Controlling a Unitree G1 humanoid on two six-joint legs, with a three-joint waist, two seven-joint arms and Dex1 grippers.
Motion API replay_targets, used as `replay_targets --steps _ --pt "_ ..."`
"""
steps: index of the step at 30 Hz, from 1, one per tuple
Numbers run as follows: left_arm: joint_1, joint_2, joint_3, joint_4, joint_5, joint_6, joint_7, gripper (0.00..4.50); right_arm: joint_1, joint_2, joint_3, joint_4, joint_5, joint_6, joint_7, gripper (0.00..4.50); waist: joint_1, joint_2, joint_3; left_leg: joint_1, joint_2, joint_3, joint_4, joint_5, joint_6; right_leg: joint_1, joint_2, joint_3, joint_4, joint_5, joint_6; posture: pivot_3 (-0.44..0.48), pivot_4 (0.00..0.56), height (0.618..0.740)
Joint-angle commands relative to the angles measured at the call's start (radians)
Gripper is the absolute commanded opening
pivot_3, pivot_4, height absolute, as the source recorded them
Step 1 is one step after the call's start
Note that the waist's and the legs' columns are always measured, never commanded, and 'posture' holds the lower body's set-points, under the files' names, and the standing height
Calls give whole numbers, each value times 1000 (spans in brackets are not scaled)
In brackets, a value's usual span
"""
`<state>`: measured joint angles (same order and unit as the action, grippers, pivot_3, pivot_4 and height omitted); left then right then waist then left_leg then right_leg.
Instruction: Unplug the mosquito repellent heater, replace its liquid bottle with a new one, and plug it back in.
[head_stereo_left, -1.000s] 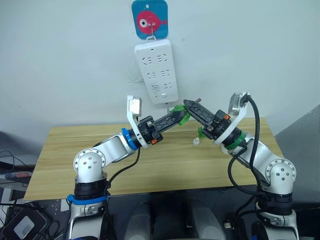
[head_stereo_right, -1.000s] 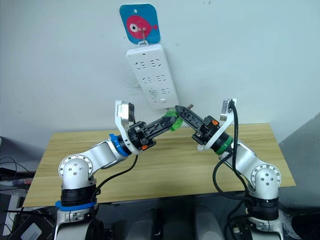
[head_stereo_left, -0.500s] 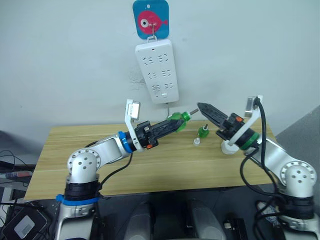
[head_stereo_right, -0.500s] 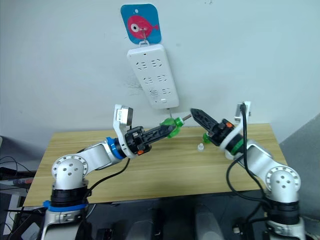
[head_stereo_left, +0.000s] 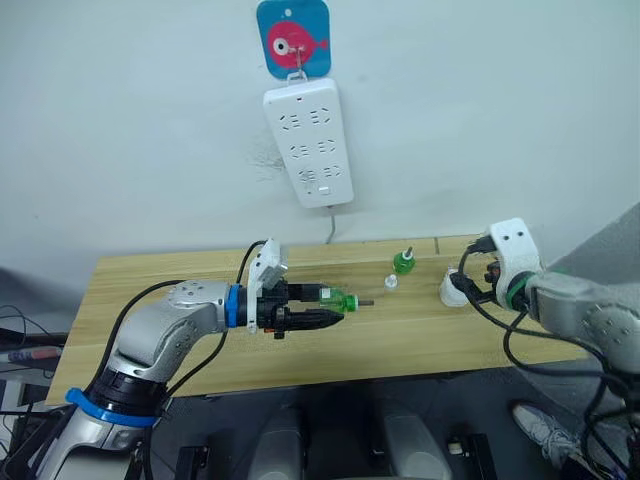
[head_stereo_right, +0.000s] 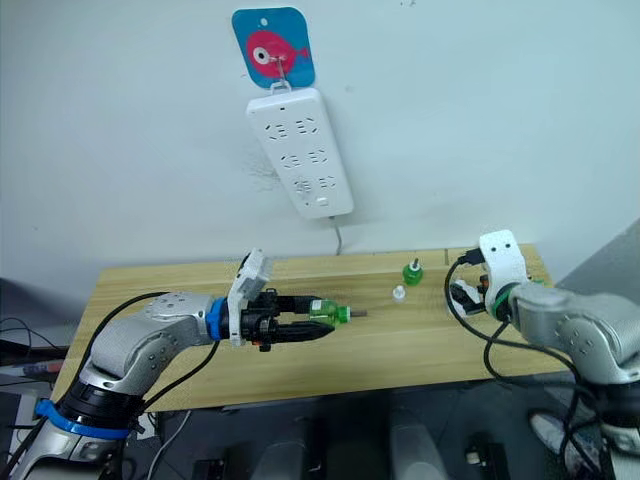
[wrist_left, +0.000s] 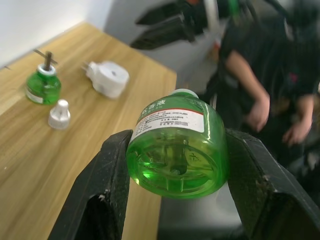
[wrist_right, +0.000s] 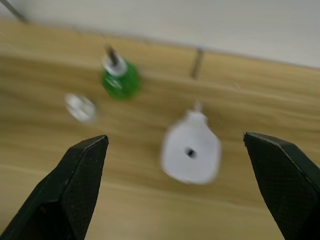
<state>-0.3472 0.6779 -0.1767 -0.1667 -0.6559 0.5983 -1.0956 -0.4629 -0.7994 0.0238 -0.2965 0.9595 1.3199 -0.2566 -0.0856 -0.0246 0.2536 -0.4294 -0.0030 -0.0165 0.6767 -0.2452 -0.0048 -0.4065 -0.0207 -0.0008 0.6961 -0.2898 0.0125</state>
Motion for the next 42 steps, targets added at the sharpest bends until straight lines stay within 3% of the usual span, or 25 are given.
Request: replay_targets --steps 1,7,18,35,38,41,42 --pt "8 -4 -15 -5 46 -60 -51 2383 -87 91 -30 149 -64 101 0 4500 0 0 0 0 0 0 0 0 0 0 0 0 0 0 0 -183 262 740" --pt "34 -11 -12 -8 72 -77 -75 2383 -206 192 -20 359 -218 149 41 4500 1 1 2 -2 0 1 0 -2 3 -1 0 2 -2 0 0 -163 263 740" --pt "55 -17 -2 -8 92 -83 -91 2383 -299 301 28 601 -474 43 164 4500 0 2 3 -1 0 2 0 -2 3 -1 0 3 -1 0 0 -145 259 740" --pt "69 -16 -1 -13 106 -84 -112 2383 -297 324 55 716 -672 -41 352 4500 0 2 3 -1 0 2 0 -2 3 -2 0 4 0 0 0 -140 250 740" --pt "70 -15 -2 -15 106 -83 -114 2383 -293 326 49 714 -694 -43 374 3895 0 2 3 -1 0 2 0 -2 3 -2 0 4 0 0 0 -142 249 740" --pt "66 -15 -3 -14 106 -80 -115 2383 -290 331 38 702 -704 -31 389 2941 0 2 3 -1 0 2 0 -2 3 -2 0 4 0 0 0 -146 249 740" --pt "64 -15 -3 -12 107 -80 -115 2383 -288 332 35 697 -707 -26 392 2923 0 2 3 -1 0 2 0 -2 3 -2 0 4 0 0 0 -147 249 740"
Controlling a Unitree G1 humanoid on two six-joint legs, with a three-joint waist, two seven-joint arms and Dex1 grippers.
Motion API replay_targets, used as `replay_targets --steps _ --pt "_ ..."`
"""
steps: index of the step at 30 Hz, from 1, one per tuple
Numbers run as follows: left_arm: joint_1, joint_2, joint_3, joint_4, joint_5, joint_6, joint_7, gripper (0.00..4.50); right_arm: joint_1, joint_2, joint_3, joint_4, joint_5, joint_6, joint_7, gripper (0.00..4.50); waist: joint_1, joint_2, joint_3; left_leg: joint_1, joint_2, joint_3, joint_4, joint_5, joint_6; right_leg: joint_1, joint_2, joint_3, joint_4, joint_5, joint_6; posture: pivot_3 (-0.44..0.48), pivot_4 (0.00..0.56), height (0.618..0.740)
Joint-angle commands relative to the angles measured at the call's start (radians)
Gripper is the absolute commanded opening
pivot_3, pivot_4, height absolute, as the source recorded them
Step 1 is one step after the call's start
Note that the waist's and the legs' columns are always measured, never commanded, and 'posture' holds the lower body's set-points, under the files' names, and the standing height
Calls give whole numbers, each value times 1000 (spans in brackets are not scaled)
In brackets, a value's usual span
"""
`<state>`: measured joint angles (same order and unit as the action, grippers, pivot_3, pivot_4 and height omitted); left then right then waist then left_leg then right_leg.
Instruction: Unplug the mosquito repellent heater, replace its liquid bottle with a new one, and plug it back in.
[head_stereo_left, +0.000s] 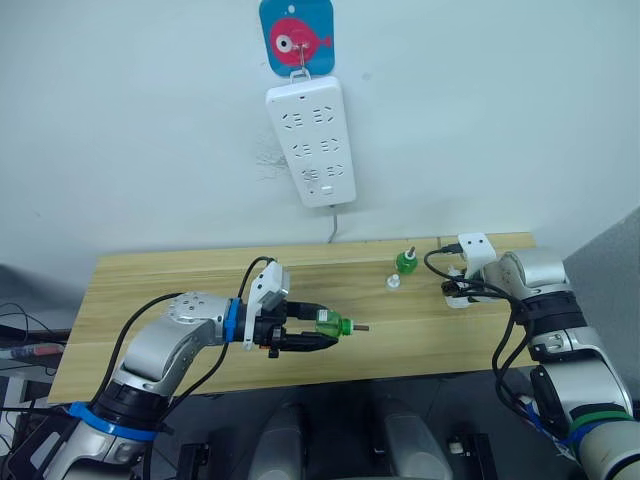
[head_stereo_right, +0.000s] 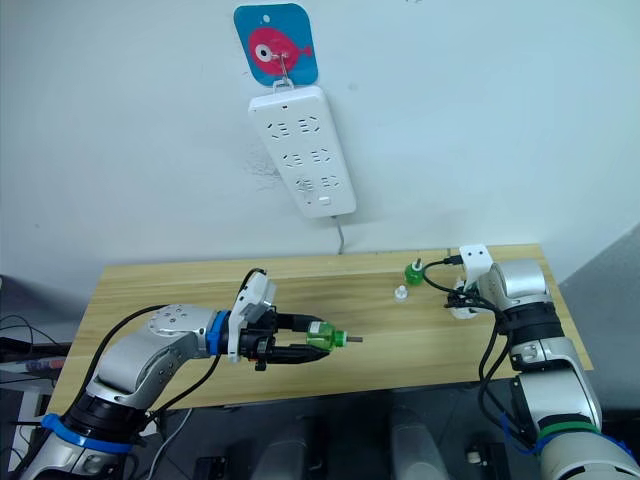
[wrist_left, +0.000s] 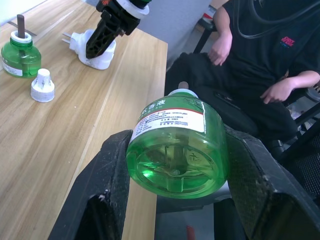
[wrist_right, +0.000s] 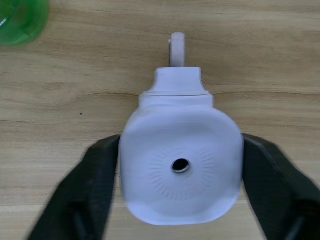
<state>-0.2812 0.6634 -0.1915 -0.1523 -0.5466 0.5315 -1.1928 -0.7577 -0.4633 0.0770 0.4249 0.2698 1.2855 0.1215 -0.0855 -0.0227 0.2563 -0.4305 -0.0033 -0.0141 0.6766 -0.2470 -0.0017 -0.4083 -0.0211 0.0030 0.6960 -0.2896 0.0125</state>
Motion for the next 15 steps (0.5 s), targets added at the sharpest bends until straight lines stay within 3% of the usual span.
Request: replay_targets --steps 1,8,12,15 --pt "-4 -1 11 -26 -3 -12 -18 2383 11 -4 -23 -34 -20 18 18 2923 0 0 0 0 0 0 0 0 0 0 0 0 0 0 0 -147 249 740" --pt "-36 -10 29 -13 -17 15 1 2383 74 -54 -88 -254 24 139 86 2923 1 0 0 0 0 0 0 0 0 0 0 0 0 0 0 -155 243 740" --pt "-67 -15 56 3 -43 54 9 2383 129 -106 -194 -510 140 275 191 2923 0 1 1 0 0 0 0 0 0 0 0 0 0 0 0 -171 241 740" --pt "-103 -24 88 21 -76 108 16 2383 177 -91 -344 -692 278 328 265 2923 0 1 1 0 0 -1 0 0 0 0 0 -1 0 0 0 -189 239 740"
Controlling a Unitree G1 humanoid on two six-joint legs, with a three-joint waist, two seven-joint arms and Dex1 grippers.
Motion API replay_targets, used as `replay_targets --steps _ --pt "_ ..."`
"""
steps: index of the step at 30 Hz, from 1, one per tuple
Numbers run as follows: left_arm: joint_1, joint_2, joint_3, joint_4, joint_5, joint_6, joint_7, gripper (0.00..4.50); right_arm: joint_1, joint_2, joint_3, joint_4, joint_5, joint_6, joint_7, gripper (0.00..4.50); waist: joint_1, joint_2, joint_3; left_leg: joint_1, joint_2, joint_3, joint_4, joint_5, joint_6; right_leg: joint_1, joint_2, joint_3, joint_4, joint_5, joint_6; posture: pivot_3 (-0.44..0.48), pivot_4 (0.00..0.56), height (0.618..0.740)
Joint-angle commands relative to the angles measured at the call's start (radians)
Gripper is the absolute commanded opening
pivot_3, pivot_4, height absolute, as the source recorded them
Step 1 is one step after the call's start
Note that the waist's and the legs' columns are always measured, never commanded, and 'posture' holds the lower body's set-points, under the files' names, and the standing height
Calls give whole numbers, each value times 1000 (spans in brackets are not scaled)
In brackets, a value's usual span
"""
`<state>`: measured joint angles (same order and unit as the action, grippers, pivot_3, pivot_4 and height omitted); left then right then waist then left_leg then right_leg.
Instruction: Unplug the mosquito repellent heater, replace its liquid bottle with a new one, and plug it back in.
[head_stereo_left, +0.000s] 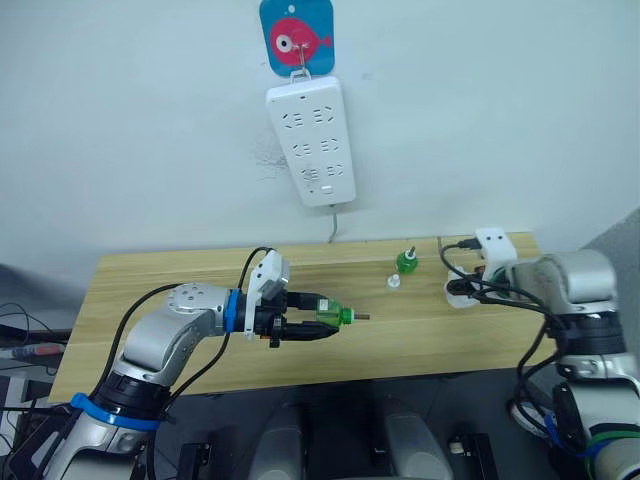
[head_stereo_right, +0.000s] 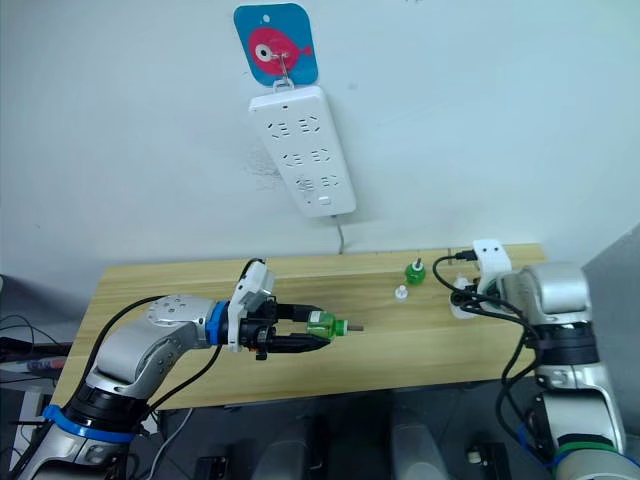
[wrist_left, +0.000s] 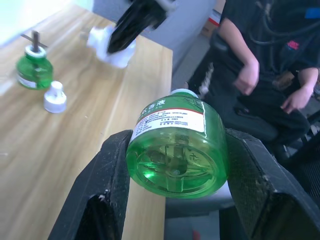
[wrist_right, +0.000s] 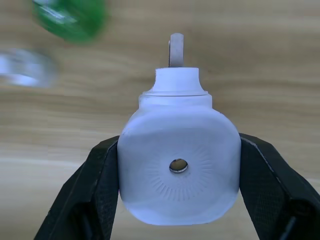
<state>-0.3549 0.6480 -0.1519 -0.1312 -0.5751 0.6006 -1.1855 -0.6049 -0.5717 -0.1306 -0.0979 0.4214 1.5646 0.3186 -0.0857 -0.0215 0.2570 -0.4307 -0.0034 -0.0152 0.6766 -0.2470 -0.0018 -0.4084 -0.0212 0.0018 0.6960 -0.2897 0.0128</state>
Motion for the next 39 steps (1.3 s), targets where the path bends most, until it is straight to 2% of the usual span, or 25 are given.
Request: replay_targets --steps 1,4,10,13,20,29,39 --pt "-43 -10 58 6 -61 60 9 2383 34 47 -205 -211 175 50 80 2923 -1 0 0 0 0 0 0 0 0 0 0 0 0 0 0 -193 239 740" --pt "-105 -16 98 41 -110 139 24 2383 29 176 -426 -331 332 50 156 2923 -5 0 0 0 0 0 0 0 0 0 1 0 0 0 0 -206 237 740" --pt "-222 -36 189 97 -249 326 60 2383 7 242 -527 -422 597 49 236 2923 -5 0 0 0 0 0 0 0 0 0 0 0 0 0 0 -204 232 740" --pt "-259 -28 217 86 -313 416 64 2383 17 270 -513 -428 712 50 227 2923 -5 0 0 0 0 0 0 0 0 0 0 0 0 0 0 -199 230 740" --pt "-309 -13 238 28 -405 520 67 2383 57 283 -425 -411 836 -20 144 2923 -5 0 0 0 0 0 0 0 0 0 0 1 0 0 0 -185 229 740" --pt "-299 30 211 2 -393 523 30 2383 101 220 -341 -369 957 -155 49 2923 -4 0 0 0 0 1 0 0 0 0 0 1 0 0 0 -183 226 740" --pt "-299 -7 191 6 -382 494 53 2383 154 116 -225 -381 1094 -298 -32 2923 -4 0 0 0 0 1 0 0 0 0 0 1 0 0 0 -187 227 740"
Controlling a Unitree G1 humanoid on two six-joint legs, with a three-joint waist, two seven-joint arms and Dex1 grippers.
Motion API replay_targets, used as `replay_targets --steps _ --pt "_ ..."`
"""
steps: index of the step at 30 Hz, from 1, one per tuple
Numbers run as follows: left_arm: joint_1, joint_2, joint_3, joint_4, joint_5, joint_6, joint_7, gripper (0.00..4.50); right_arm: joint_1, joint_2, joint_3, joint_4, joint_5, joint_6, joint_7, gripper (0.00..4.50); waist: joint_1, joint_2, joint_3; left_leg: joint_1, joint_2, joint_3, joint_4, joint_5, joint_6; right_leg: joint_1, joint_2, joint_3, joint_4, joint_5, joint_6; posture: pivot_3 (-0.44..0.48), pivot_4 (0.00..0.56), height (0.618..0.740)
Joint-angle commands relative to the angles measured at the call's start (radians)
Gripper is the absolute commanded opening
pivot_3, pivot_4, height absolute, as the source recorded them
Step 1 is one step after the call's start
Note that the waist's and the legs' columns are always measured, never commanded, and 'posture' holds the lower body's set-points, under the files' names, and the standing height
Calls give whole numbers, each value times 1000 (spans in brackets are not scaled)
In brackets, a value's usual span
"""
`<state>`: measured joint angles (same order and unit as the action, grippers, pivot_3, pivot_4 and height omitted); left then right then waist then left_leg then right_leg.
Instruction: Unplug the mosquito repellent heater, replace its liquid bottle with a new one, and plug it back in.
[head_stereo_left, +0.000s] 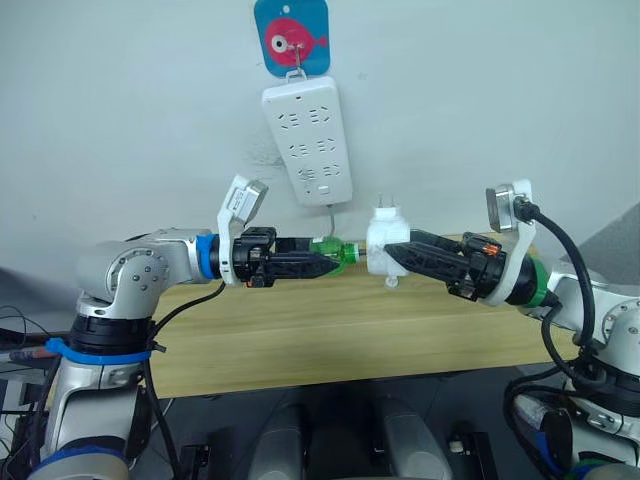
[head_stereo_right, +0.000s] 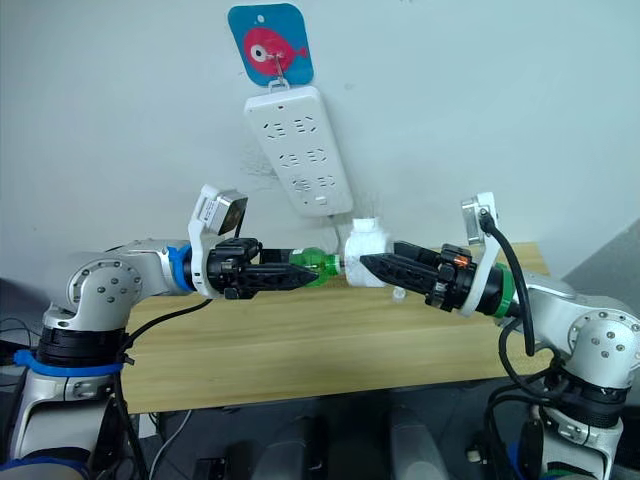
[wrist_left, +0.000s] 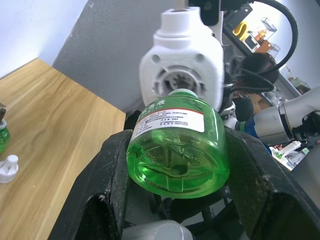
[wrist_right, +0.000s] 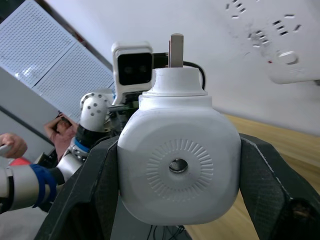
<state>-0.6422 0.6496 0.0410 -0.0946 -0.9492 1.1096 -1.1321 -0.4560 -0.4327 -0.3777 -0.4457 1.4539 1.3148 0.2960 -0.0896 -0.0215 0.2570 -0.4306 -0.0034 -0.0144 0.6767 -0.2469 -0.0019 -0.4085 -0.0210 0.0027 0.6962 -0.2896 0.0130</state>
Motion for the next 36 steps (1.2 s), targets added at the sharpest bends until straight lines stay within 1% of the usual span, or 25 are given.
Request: replay_targets --steps 1,9,13,20,26,29,33,36 --pt "-10 -8 -4 -32 -4 -18 -3 2383 10 -35 34 -36 73 -60 -12 2923 0 0 0 0 0 0 0 0 0 0 0 0 0 0 0 -187 227 740" --pt "2 24 -37 -32 38 -58 -67 2383 41 -133 105 -54 116 -137 0 2923 0 0 0 0 0 0 0 0 0 0 0 0 0 0 0 -190 222 740" --pt "16 44 -70 -52 65 -92 -111 2383 43 -158 140 -62 124 -173 -5 2923 0 0 0 0 0 0 0 0 0 0 0 0 0 0 0 -190 221 740" --pt "23 14 -62 -51 69 -107 -98 2383 51 -198 193 -77 118 -204 0 2923 1 0 0 0 0 0 0 0 0 0 0 0 0 0 0 -192 217 740" --pt "24 2 -32 -21 65 -99 -72 2383 75 -234 202 -80 128 -226 9 2923 2 0 0 0 0 0 0 0 0 0 0 0 0 0 0 -192 216 740" --pt "21 18 -29 -24 53 -88 -98 2383 88 -247 203 -73 121 -238 12 2923 2 0 0 0 0 0 0 0 0 0 0 0 0 0 0 -192 216 740" --pt "39 63 -52 -76 38 -73 -164 2383 99 -249 206 -59 113 -254 13 2923 1 0 0 0 0 0 0 0 0 0 0 0 0 0 0 -192 213 740" --pt "49 76 -59 -83 37 -70 -180 2383 105 -250 203 -45 114 -265 10 2923 2 0 0 0 0 0 0 0 0 0 0 0 0 0 0 -192 213 740"
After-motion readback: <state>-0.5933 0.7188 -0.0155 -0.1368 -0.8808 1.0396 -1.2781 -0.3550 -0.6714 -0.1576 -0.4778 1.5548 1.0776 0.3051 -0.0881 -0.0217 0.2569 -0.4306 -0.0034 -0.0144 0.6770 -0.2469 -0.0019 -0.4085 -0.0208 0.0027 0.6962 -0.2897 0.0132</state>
